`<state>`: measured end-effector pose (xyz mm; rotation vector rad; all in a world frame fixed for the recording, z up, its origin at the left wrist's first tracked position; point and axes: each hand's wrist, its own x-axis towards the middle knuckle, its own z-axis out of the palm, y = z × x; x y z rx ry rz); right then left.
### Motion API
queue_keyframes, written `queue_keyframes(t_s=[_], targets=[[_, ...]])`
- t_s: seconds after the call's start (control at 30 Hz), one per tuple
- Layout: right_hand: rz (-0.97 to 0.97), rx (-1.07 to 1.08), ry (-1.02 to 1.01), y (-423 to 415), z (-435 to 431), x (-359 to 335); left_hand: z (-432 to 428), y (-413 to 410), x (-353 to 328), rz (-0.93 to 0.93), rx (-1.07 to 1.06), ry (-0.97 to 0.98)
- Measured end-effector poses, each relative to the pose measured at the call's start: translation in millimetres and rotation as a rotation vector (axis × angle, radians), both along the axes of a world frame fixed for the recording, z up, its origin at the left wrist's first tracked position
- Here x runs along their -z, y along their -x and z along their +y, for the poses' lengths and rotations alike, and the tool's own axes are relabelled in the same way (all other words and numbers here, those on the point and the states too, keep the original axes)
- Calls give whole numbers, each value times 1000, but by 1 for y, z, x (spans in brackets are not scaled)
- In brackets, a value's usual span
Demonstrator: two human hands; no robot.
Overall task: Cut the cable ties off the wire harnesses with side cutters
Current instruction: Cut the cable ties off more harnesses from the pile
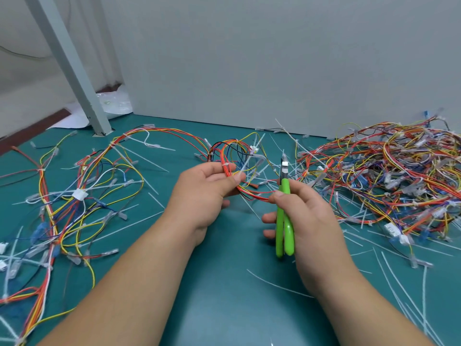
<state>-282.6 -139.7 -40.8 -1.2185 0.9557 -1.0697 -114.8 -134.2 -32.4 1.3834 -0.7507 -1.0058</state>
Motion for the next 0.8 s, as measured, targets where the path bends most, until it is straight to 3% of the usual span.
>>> queue_keyframes(t_s=[0.43, 0.8], targets=[[186, -92, 152, -4, 2, 4, -1, -3, 1, 151, 16, 56], [116, -190, -23, 1, 5, -1, 0, -4, -1, 110, -60, 89]])
